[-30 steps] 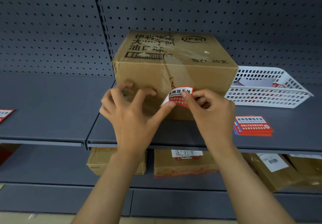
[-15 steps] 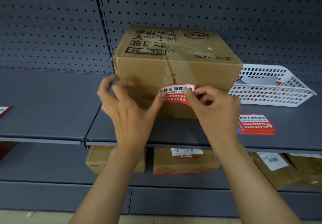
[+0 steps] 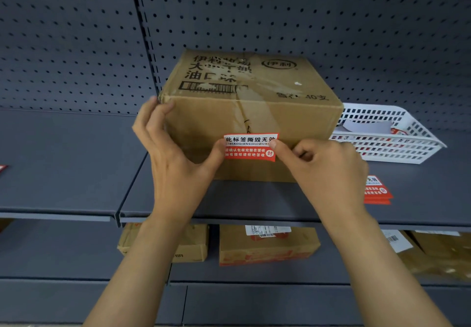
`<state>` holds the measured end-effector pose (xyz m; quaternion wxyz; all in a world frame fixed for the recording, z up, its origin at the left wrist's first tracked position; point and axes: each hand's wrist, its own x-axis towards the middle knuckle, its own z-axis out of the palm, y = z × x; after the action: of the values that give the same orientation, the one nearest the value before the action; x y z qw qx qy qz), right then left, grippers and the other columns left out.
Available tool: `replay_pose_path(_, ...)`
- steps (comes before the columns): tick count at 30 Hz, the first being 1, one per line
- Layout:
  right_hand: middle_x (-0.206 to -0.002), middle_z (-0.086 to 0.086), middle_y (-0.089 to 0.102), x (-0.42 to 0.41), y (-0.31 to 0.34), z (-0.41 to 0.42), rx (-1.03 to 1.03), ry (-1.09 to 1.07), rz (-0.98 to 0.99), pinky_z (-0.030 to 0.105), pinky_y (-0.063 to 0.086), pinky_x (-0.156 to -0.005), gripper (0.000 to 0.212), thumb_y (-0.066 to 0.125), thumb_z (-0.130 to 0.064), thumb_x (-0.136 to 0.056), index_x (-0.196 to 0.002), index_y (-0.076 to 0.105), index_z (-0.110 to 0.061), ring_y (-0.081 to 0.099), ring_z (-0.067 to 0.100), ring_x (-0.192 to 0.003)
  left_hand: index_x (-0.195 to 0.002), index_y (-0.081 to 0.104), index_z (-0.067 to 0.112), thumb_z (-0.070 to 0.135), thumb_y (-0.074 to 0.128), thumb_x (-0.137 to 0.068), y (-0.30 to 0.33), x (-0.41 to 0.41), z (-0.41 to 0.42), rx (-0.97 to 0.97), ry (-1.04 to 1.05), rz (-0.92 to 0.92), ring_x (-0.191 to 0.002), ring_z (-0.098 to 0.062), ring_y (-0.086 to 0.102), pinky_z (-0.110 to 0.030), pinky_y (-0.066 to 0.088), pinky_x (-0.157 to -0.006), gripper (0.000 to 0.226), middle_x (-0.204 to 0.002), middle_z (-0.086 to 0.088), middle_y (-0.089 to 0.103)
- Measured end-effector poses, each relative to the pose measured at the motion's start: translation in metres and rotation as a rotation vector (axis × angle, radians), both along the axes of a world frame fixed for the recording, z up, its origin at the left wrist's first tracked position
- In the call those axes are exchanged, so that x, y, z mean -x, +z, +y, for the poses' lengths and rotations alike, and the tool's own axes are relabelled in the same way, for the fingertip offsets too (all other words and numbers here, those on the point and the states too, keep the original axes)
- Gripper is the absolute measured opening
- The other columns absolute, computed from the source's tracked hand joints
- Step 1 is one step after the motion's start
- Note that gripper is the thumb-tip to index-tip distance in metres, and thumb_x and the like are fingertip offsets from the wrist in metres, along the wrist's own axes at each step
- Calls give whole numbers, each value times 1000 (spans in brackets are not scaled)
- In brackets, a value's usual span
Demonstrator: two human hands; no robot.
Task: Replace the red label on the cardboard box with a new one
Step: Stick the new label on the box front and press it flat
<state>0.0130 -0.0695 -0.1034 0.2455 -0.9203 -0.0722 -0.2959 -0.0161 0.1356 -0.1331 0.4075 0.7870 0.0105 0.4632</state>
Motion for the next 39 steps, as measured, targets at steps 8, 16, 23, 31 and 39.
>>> replay_pose_path(8,-41,-1,47,-3,-3,37,40,99,24,29,36,-49,70,52,-78,-85,-43,40,-23,51,22,-46,-144,38,14,52,85,-75,16,-15,2,-192,51,36,-149,-37,27,-54,30,-118,91,-153,-23,29)
replay_pose_path(16,-50,3,69,-12,-9,6,-185,30,144,42,59,-65,76,44,-90,-75,-56,69,-20,70,26,-54,-141,41,10,42,87,-76,18,-12,16,-187,-4,61,-142,-26,34,-38,32,-119,86,-145,-21,34)
replay_pose_path(23,-46,2,65,-3,-15,10,-131,112,69,38,55,-57,76,44,-80,-86,-55,69,-16,65,22,-48,-145,33,12,51,90,-67,10,-9,14,-272,-43,65,-153,-31,15,-40,23,-125,104,-157,-29,16)
replay_pose_path(31,-45,2,65,-10,-17,17,-37,48,85,39,54,-55,76,48,-87,-76,-52,67,-18,63,24,-49,-145,31,16,49,92,-62,11,-15,19,-281,-10,102,-149,-22,19,-44,29,-123,109,-154,-25,21)
replay_pose_path(39,-35,-3,47,2,-19,14,42,49,-18,22,31,-44,70,61,-74,-82,-45,61,-15,42,20,-38,-148,27,18,46,97,-54,11,-11,16,-288,-25,113,-152,-31,17,-46,28,-123,120,-157,-25,15)
